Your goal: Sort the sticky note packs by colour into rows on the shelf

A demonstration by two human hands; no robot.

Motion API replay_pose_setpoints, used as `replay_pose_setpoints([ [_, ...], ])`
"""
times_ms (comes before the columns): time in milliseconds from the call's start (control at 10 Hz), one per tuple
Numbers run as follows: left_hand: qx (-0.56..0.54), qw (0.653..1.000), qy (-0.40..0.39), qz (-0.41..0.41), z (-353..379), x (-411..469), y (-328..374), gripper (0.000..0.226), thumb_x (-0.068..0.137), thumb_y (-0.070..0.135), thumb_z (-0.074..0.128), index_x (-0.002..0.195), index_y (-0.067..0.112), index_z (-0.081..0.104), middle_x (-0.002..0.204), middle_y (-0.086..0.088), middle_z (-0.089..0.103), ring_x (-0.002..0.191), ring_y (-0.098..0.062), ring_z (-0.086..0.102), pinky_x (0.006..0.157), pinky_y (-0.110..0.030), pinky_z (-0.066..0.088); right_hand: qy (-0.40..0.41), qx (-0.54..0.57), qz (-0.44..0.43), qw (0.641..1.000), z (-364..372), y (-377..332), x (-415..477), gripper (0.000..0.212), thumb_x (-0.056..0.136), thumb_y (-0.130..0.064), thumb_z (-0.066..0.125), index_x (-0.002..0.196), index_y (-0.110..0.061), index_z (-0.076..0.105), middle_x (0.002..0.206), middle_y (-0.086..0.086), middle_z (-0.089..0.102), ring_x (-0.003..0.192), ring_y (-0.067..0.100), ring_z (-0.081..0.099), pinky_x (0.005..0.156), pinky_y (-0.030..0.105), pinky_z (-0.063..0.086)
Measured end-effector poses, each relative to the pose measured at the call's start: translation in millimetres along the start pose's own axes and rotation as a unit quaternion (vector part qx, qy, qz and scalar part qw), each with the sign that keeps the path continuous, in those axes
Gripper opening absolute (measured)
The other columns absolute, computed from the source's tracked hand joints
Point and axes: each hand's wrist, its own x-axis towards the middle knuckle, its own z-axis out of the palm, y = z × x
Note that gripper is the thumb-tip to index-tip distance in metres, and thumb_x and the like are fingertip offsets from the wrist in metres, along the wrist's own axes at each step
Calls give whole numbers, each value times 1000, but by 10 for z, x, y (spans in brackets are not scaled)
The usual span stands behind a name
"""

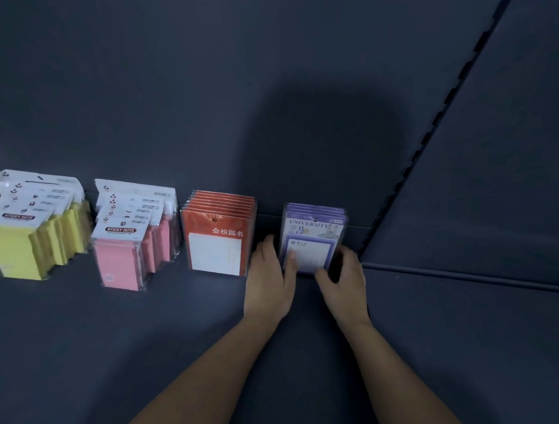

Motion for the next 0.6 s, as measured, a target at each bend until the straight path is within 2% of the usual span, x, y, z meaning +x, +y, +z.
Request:
replay_pose_setpoints([
  [200, 3, 999, -36, -24, -58, -128, 56, 67, 95, 38, 44, 146, 9, 13, 147, -7, 28, 135, -19, 27, 106, -26, 25, 16, 7, -10, 1000, -10, -12, -3, 43, 80, -18, 64, 120, -10, 50, 110, 0, 48, 105, 17, 47, 90, 30, 38],
  [300, 11, 999, -44, -26, -57, -216, 79, 71, 94, 39, 46, 147, 10, 8, 150, -4, 22, 136, -16, 25, 102, -24, 30, 13, 5, -17, 1000, -8, -1, 2, 40, 80, -18, 64, 117, -10, 51, 109, 2, 49, 104, 19, 48, 91, 35, 41],
  [400, 31, 998, -36, -29, -38, -287, 69, 70, 94, 36, 45, 147, 10, 8, 154, -4, 16, 140, -16, 19, 107, -27, 29, 18, 6, -16, 1000, 5, 35, 26, 42, 79, -14, 64, 118, -6, 50, 112, 7, 51, 106, 22, 48, 92, 33, 39],
  [500, 42, 998, -36, -39, -78, -357, 104, 66, 96, 32, 42, 148, 11, 6, 156, -3, 11, 143, -14, 12, 111, -23, 22, 6, -2, -22, 1000, -7, 11, 10, 46, 78, -13, 66, 120, -5, 49, 115, 11, 52, 106, 26, 48, 93, 38, 38],
  [600, 50, 997, -41, -34, -104, -471, 115, 65, 97, 29, 40, 148, 13, 4, 155, -1, 11, 142, -14, 16, 110, -23, 22, 14, 2, -15, 1000, -19, 9, -2, 50, 78, -13, 67, 122, -4, 47, 118, 14, 52, 108, 29, 48, 95, 41, 38],
])
